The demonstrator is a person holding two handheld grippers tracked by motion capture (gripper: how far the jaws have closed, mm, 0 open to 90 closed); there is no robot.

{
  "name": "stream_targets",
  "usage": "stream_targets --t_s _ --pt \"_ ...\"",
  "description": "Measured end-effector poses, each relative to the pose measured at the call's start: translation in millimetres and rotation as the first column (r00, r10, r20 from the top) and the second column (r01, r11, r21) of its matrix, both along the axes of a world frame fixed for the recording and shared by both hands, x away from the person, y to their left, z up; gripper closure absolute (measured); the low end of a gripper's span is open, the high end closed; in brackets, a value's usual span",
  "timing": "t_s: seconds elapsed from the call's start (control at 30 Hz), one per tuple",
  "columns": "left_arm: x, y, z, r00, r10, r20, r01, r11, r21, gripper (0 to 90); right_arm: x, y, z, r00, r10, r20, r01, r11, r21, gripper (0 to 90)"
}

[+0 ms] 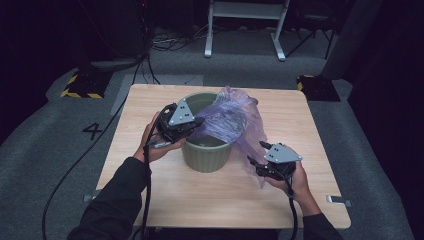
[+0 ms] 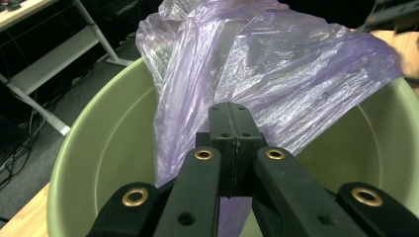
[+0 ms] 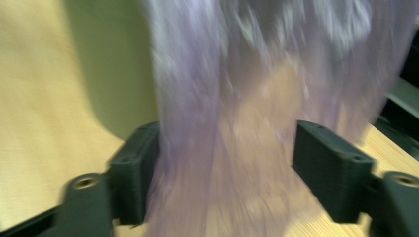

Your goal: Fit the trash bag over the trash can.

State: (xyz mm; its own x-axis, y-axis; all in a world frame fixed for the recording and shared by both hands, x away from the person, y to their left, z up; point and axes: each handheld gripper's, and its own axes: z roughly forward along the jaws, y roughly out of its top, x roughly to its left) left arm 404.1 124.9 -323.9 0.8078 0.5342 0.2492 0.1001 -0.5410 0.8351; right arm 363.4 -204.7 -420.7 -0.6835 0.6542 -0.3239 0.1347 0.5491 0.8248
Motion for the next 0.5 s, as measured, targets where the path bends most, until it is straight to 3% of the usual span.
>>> stream_targets --t_s 0.13,0.2,0.33,0.47,0.5 --pt "0.8 4.6 -1.7 1.0 0.004 0.0 -0.004 1.0 -0.007 90.0 9.5 -7.0 -6.1 0.9998 -0.013 0.012 0.012 0.996 0.085 78.0" --pt "1.9 6.8 -3.9 1.0 0.008 -0.006 -0.008 1.0 -0.003 90.0 12.3 -11.5 -4.0 0.9997 -0.007 0.022 0.004 0.99 0.142 86.9" --pt "4.4 13.4 -7.9 0.9996 0.018 -0.023 -0.018 0.9993 -0.033 89.8 13.2 -19.3 9.1 0.9978 -0.006 0.067 -0.007 0.981 0.195 89.9" --pt "5.5 15.3 -8.4 0.9987 0.038 -0.034 -0.039 0.9981 -0.048 69.5 11.0 -23.9 26.4 0.9935 -0.024 0.111 0.0 0.976 0.216 90.0" --pt "4.7 15.9 -7.7 0.9988 0.025 -0.041 -0.028 0.9977 -0.062 65.4 7.6 -24.7 41.8 0.9863 -0.046 0.158 0.012 0.977 0.211 90.0"
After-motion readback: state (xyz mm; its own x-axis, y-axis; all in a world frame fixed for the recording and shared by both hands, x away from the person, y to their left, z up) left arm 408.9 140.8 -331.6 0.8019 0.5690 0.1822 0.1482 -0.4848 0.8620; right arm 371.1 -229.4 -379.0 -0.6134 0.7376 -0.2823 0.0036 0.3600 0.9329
